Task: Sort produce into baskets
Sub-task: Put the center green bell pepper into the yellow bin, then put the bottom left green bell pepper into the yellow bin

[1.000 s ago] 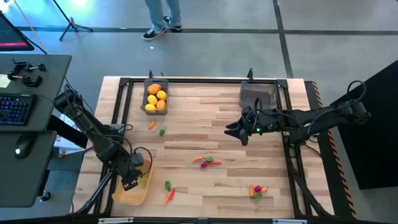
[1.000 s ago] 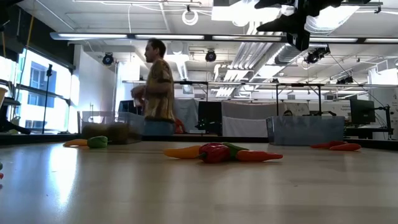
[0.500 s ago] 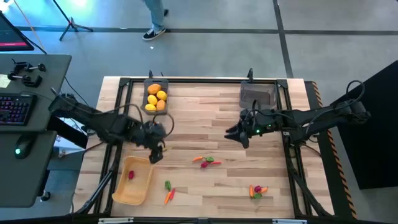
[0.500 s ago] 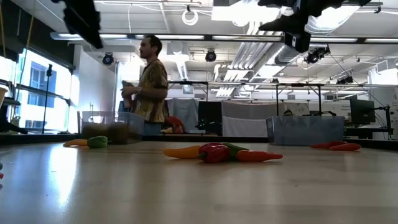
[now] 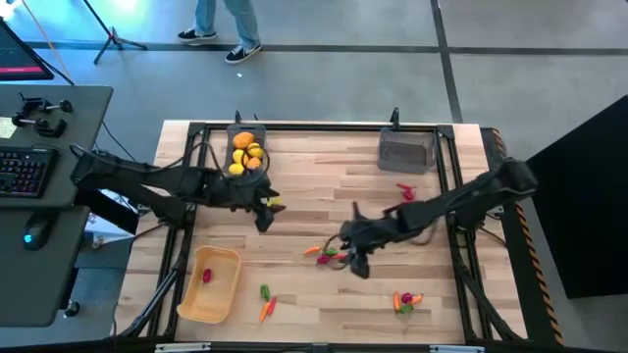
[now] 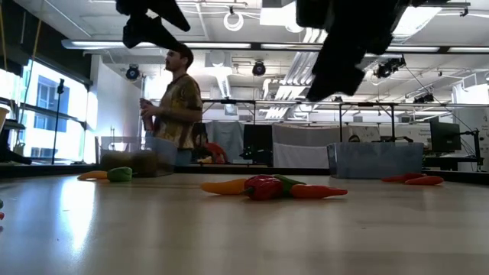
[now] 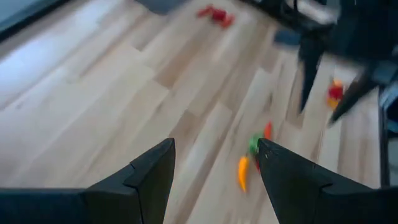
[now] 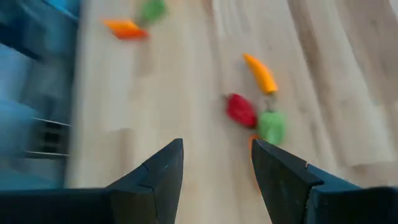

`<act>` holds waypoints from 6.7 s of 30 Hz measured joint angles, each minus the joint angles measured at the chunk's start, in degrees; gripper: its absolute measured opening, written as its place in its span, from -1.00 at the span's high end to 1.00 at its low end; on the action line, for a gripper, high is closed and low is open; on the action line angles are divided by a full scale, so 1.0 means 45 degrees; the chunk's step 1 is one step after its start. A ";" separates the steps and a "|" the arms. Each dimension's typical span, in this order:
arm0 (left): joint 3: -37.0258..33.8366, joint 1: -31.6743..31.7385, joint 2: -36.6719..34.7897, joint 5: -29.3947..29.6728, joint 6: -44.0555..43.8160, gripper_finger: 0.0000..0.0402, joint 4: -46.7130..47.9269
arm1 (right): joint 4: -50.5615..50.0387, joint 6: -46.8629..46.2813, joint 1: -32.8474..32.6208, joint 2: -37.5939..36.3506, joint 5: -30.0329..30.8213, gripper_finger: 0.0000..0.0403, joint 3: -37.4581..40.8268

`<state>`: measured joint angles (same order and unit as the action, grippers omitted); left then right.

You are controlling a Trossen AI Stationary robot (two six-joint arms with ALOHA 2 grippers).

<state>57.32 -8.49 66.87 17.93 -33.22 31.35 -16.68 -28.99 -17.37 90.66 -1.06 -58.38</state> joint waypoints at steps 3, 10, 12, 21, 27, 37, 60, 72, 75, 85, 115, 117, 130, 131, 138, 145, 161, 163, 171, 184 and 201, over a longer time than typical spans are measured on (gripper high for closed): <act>-0.0005 0.0258 -0.0308 0.0026 0.0023 -0.06 0.0030 | -0.0542 0.0784 -0.0067 0.1345 0.0520 0.11 -0.0994; -0.0010 0.0276 -0.0687 0.0191 0.0754 -0.06 0.0412 | -0.0632 0.0015 0.0229 0.3549 0.1206 0.11 -0.1987; -0.0010 0.0276 -0.0719 0.0401 0.0744 -0.06 0.0282 | -0.0640 -0.0191 0.0304 0.3952 0.1224 0.11 -0.2104; -0.0010 0.0250 -0.0719 -0.0617 0.1643 -0.06 0.0336 | -0.1066 0.1150 0.0290 0.4545 0.1552 0.11 -0.2294; -0.0010 0.0091 -0.0719 -0.0578 0.1394 -0.06 0.0342 | -0.1515 0.1798 0.0403 0.4536 0.1706 0.11 -0.2294; -0.0010 0.0091 -0.0719 0.0237 0.0396 -0.06 0.0301 | -0.1101 0.1555 0.0708 0.3627 0.1183 0.11 -0.2294; -0.0010 0.0101 -0.0690 0.0427 0.0433 -0.06 0.0338 | -0.2721 -0.7127 -0.0563 0.3682 0.2769 0.11 -0.2290; -0.0010 0.0106 -0.0690 0.0408 0.0428 -0.06 0.0336 | -0.2446 -0.7243 -0.0679 0.4215 0.2469 0.11 -0.2285; -0.0010 0.0110 -0.0690 0.0416 0.0424 -0.06 0.0314 | -0.2421 -0.7237 -0.0684 0.4215 0.2580 0.15 -0.2285; -0.0010 0.0145 -0.0901 0.0311 0.1075 -0.06 0.0272 | -0.2398 -0.5779 -0.0671 0.3926 0.2619 0.94 -0.2285; 0.0622 0.0300 -0.3276 0.0796 -0.0598 -0.06 0.0191 | 0.6173 0.3459 0.0602 0.8829 0.1909 1.00 -0.8946; 0.0617 0.0300 -0.3248 0.0751 -0.0606 -0.06 0.0206 | 0.6169 0.3457 0.0686 0.9642 0.1618 1.00 -0.9990; 0.0617 0.0300 -0.3197 0.0738 -0.0717 -0.06 0.0199 | 0.6151 0.2730 0.1094 1.3031 0.0888 1.00 -1.4460; 0.0617 0.0300 -0.3196 0.0738 -0.0713 -0.06 0.0195 | 0.6151 0.2444 0.1119 1.3080 0.0876 1.00 -1.4566; 0.0612 0.0300 -0.3192 0.0733 -0.0703 -0.06 0.0200 | 0.6228 0.2162 0.1145 1.3089 0.0753 0.87 -1.4622; 0.0607 0.0300 -0.3192 0.0733 -0.0489 -0.06 0.0201 | 0.6347 0.2128 0.1234 1.3089 0.0259 0.28 -1.4663; 0.0602 0.0295 -0.3645 0.0764 0.0035 -0.06 0.0247 | -0.1558 0.7150 0.2130 1.0323 -0.2130 0.86 -1.3697; 0.0604 0.0296 -0.3773 0.0813 0.0160 -0.06 0.0192 | -0.1418 0.7150 0.2162 0.9507 -0.2523 0.94 -1.2223; 0.0602 0.0295 -0.3827 0.0517 0.0080 -0.06 0.0545 | 0.1168 0.4591 0.1957 0.4412 -0.1310 0.98 -0.4008; 0.0671 -0.1025 0.0090 -0.3879 0.0907 -0.06 0.1527 | 0.4813 -0.2138 -0.0590 -0.1786 0.2826 1.00 0.3215; 0.3448 -0.5790 0.7453 -0.3514 1.1989 -0.06 0.3891 | 0.3645 -0.2120 -0.0636 -0.1886 0.3221 1.00 0.3282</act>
<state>72.84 -34.54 100.41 2.12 20.73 48.86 -0.28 -38.53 -20.23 82.17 13.43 -43.62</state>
